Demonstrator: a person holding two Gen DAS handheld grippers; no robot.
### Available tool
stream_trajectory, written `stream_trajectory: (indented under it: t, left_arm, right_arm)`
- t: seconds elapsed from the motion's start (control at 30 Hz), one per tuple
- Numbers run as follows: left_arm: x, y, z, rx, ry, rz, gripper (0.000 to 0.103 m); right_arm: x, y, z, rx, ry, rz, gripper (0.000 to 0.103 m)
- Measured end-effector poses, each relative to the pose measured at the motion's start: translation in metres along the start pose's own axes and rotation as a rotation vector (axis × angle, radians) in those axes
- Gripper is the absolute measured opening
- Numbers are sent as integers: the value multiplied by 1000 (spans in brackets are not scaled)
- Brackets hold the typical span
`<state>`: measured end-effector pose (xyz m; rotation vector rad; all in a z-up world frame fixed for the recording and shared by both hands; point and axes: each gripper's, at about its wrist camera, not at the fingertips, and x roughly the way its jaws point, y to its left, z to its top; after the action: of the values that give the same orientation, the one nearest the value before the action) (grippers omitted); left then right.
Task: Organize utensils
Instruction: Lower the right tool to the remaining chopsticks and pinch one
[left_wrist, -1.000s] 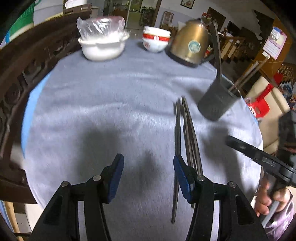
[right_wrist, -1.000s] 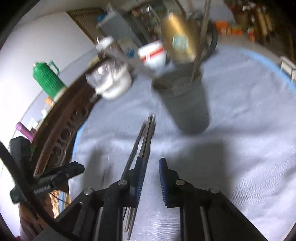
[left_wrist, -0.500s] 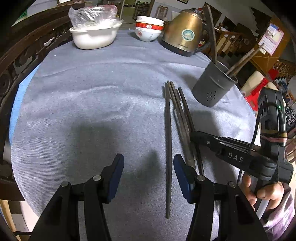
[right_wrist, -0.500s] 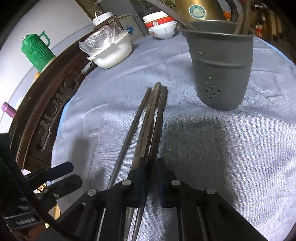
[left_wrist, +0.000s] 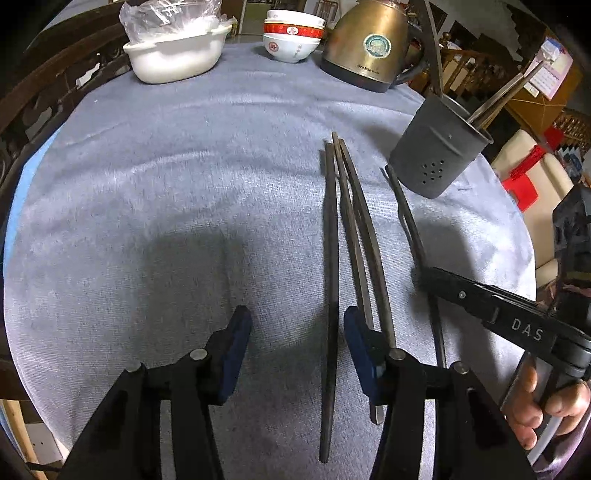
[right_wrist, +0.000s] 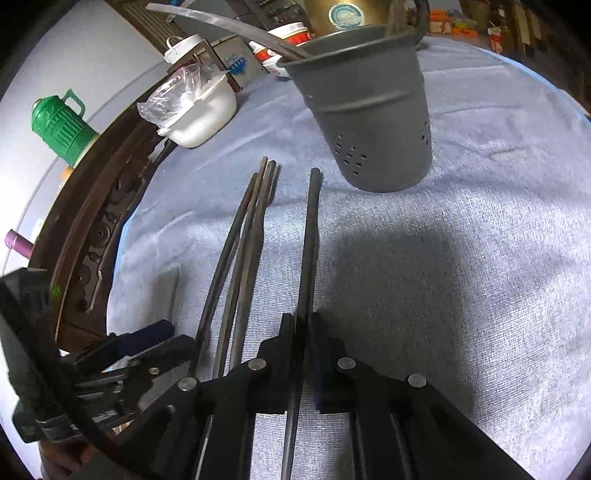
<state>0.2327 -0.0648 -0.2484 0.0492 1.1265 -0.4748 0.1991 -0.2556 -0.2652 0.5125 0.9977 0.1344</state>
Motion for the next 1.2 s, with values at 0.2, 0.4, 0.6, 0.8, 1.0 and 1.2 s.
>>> stream_trajectory:
  t: [0.2, 0.4, 0.6, 0.8, 1.0, 1.2]
  left_arm:
    - [5, -8, 2, 22, -18, 38, 24]
    - [2, 5, -3, -27, -18, 35, 6]
    - [-11, 7, -29, -55, 2, 16, 5]
    - [-12, 11, -24, -51, 57, -44, 7]
    - [-10, 17, 16, -26, 21, 2, 30]
    - [18, 18, 52, -29, 86, 14, 30]
  right_arm:
    - [-1, -1, -1, -1, -5, -1, 10]
    - [-1, -1, -2, 2, -2, -1, 10]
    - [-7, 2, -11, -12, 36, -24, 10]
    - [-12, 6, -18, -48, 92, -41, 11]
    - [-3, 4, 12, -22, 65, -74, 14]
    - [18, 11, 44, -36, 89, -146, 18]
